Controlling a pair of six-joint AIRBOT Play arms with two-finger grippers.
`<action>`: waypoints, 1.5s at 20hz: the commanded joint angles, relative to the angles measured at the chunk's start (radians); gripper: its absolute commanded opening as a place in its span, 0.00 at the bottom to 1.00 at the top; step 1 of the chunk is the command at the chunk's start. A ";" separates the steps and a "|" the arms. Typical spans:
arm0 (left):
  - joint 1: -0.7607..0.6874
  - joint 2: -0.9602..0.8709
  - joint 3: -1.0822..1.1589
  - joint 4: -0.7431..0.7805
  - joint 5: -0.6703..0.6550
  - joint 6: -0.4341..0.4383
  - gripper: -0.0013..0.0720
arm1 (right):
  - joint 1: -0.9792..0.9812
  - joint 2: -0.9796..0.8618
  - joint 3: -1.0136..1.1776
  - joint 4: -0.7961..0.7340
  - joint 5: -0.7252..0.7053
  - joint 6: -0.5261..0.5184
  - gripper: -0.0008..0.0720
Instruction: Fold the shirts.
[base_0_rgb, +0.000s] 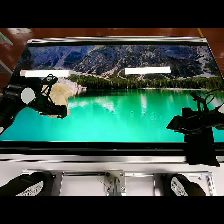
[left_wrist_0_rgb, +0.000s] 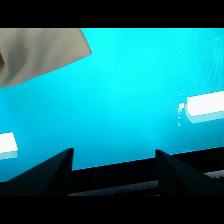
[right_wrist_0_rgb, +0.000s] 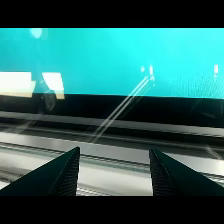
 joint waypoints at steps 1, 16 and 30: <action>-0.001 0.000 -0.001 0.000 0.000 0.000 0.83 | -0.001 0.000 0.000 0.000 0.000 0.000 0.77; -0.001 0.000 -0.001 0.000 0.000 0.000 0.83 | -0.001 0.000 0.000 0.000 -0.002 0.000 0.77; 0.001 -0.014 -0.001 -0.051 0.132 -0.010 0.82 | -0.001 -0.001 0.000 0.041 -0.040 0.003 0.77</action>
